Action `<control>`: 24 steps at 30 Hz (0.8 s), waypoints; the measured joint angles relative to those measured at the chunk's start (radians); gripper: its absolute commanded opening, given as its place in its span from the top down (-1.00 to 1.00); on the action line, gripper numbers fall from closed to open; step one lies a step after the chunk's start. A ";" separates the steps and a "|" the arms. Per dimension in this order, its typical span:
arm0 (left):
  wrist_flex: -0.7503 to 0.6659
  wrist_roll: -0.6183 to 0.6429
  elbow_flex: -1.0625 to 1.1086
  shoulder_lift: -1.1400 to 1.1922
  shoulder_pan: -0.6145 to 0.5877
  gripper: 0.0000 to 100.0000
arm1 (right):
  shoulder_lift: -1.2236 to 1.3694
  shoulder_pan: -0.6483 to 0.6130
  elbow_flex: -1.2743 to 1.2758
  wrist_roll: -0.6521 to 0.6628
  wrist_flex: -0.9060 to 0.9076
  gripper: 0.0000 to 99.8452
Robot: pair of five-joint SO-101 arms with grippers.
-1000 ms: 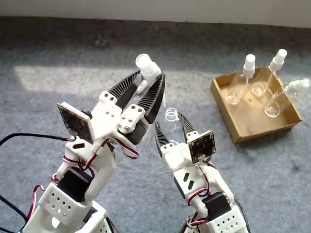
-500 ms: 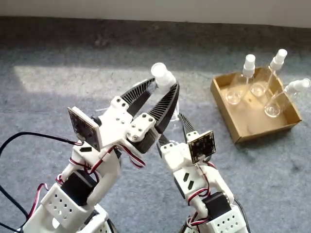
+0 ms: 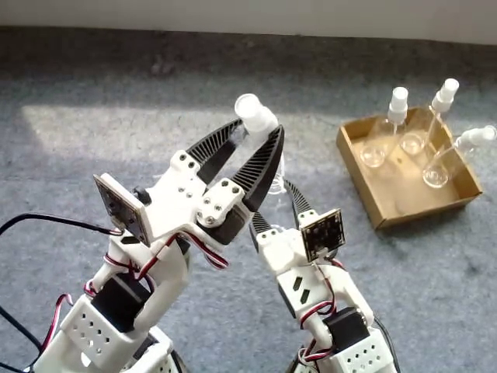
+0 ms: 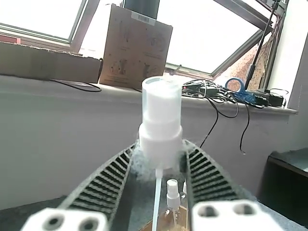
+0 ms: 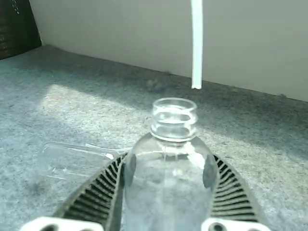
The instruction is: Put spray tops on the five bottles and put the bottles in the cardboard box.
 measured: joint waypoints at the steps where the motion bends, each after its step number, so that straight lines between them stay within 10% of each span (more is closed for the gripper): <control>1: 0.000 -0.003 0.000 0.000 0.000 0.99 | 0.000 0.000 0.000 0.000 0.000 0.69; 24: 0.121 -0.075 0.094 0.000 0.012 0.99 | 0.000 0.000 0.000 0.000 0.000 0.69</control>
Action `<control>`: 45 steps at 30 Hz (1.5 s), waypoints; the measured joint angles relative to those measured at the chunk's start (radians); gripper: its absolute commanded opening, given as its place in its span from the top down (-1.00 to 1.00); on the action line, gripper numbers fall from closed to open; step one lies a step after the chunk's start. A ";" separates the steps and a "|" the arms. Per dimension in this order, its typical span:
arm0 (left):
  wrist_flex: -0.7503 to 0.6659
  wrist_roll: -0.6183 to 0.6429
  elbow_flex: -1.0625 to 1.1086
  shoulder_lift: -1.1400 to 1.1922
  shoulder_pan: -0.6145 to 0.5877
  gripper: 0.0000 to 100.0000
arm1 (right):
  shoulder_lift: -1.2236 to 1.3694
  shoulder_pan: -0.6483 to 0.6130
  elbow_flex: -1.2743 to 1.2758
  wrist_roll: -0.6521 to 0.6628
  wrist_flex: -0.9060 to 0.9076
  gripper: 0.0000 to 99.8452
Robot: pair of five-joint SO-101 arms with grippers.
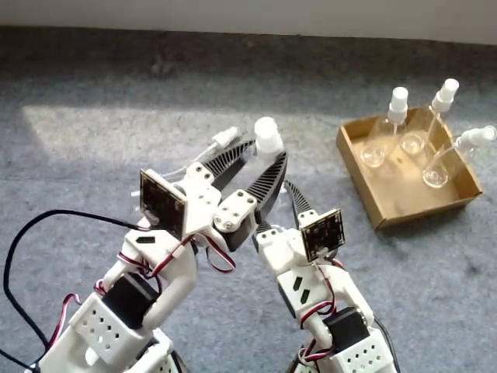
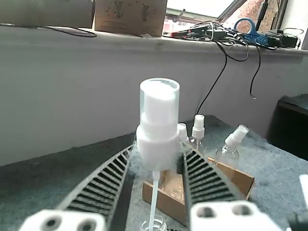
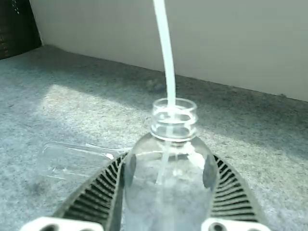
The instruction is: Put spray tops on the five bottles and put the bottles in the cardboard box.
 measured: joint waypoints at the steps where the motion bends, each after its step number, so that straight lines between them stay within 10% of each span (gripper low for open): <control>1: 0.000 0.000 0.020 0.000 0.002 0.99 | 0.000 0.000 0.000 0.000 0.000 0.69; 45: 0.244 0.020 0.097 -0.002 0.011 0.99 | 0.000 -0.005 0.000 0.009 -0.029 0.69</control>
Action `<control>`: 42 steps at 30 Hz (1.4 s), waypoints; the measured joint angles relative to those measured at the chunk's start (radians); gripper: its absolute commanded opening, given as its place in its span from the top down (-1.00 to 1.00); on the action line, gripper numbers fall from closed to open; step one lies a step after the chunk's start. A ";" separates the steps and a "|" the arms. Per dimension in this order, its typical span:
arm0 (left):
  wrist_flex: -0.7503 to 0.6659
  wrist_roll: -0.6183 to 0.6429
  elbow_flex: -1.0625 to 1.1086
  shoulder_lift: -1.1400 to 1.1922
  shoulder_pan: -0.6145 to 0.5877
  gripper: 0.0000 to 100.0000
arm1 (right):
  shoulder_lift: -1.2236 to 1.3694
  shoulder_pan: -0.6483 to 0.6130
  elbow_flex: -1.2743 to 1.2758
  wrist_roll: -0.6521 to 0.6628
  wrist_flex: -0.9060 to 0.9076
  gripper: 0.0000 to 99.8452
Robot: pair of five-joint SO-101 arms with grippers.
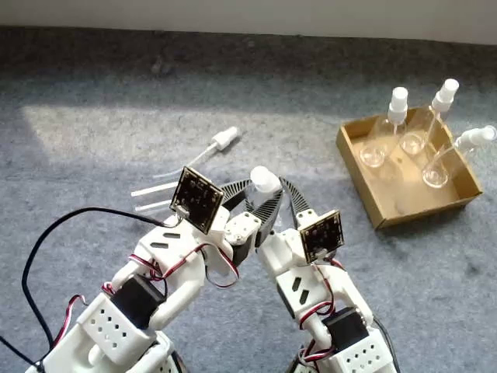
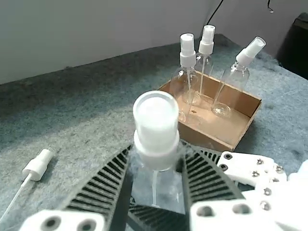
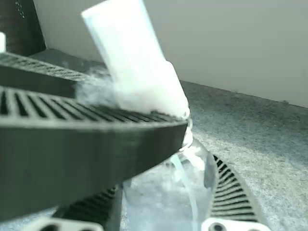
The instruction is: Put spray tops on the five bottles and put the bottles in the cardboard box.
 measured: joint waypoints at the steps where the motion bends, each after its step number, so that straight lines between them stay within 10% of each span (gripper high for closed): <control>1: 0.000 0.000 0.000 0.000 0.000 0.99 | 0.000 0.000 0.000 0.017 0.000 0.69; 37: 0.126 -0.138 -0.167 0.170 0.023 0.98 | 0.002 0.008 0.000 0.130 0.000 0.69; 42: 0.126 -0.141 -0.167 0.170 0.023 0.75 | 0.002 0.008 0.000 0.130 0.000 0.69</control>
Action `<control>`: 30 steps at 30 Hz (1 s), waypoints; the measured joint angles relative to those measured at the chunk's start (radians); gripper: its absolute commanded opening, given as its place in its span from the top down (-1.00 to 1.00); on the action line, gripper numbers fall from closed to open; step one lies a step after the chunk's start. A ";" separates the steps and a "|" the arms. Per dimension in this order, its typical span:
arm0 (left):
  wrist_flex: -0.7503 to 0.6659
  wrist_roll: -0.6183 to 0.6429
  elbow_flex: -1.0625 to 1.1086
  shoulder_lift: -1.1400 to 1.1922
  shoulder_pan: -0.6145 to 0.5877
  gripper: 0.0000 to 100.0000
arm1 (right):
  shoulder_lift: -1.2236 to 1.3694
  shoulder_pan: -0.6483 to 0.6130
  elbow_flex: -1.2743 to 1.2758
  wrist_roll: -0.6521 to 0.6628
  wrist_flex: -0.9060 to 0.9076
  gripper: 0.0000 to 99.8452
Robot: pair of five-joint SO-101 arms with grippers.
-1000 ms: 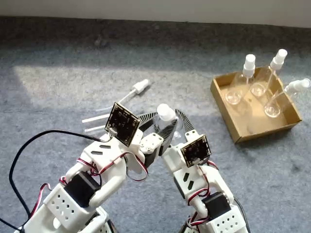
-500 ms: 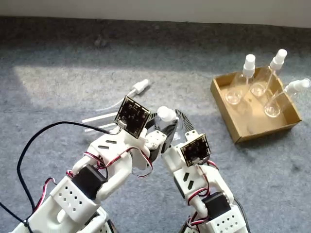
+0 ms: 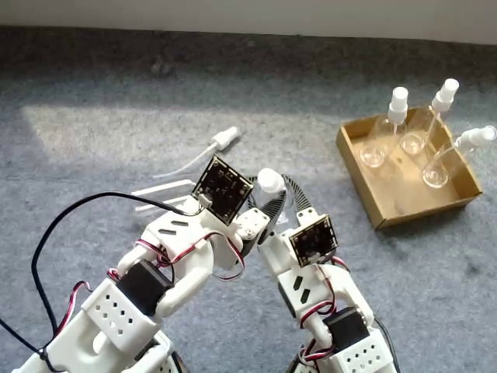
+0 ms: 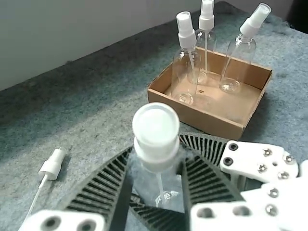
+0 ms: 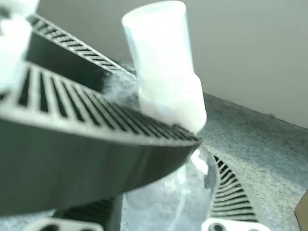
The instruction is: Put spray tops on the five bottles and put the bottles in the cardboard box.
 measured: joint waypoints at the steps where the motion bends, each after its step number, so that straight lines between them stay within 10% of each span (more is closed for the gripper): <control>1: 0.000 0.000 0.000 0.000 0.000 0.69 | 0.000 0.000 0.000 0.000 0.000 0.69; 30: 0.419 -0.003 -0.190 0.000 -0.052 0.44 | -0.002 -0.006 0.000 0.003 0.018 0.69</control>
